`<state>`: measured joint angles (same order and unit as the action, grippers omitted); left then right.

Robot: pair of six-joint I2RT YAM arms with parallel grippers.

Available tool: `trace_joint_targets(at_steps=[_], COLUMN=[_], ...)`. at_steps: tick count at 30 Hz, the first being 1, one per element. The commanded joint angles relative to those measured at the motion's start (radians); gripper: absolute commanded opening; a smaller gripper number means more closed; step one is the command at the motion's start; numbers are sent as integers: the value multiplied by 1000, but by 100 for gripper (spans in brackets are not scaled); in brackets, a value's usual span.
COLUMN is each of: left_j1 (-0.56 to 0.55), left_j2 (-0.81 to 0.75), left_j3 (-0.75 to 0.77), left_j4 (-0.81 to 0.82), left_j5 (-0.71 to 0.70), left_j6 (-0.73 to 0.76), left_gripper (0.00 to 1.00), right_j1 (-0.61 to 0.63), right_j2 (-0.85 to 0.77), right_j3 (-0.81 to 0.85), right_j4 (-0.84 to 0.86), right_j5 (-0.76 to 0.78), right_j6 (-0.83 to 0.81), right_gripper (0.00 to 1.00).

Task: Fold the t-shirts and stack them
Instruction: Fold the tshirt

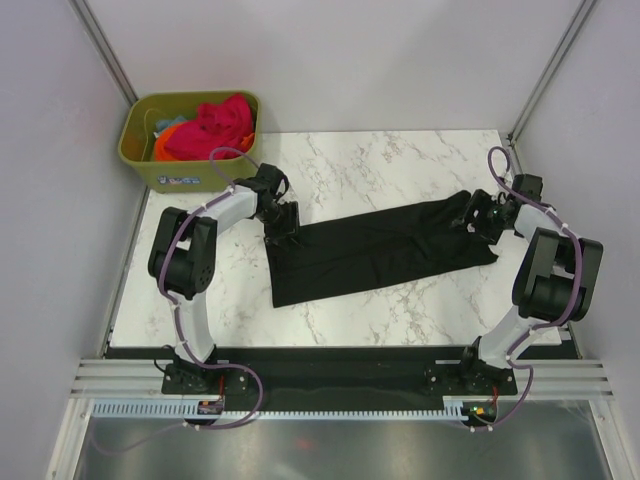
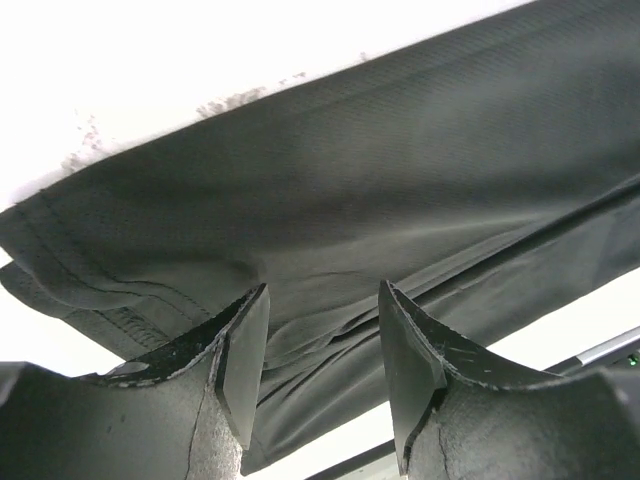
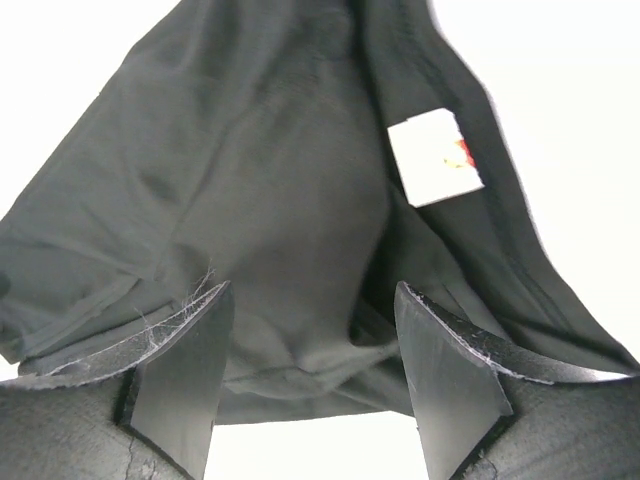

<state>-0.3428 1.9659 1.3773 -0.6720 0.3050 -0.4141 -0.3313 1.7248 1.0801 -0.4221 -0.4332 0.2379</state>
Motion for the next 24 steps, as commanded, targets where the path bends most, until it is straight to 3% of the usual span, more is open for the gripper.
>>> trace_joint_targets(at_steps=[1,8,17,24], left_j1=[5,10,11,14], left_j2=[-2,-4,-4,11], left_j3=[29,25,19,14], left_j4=[8,8,8,6], left_j5=[-20,-26,-47,-61], left_j6=[-15,-9,-3,-2], left_gripper=[55,55,55,54], right_j1=[-6,-8,-25,-28], right_j2=[10,33,-27,-41], right_j3=[-5,-25,-51,-80], right_j4=[85,102,10,-38], right_j5=[-82,-121,-114,-76], right_j6=[-28,-16,40,63], right_gripper=[74,73,63,49])
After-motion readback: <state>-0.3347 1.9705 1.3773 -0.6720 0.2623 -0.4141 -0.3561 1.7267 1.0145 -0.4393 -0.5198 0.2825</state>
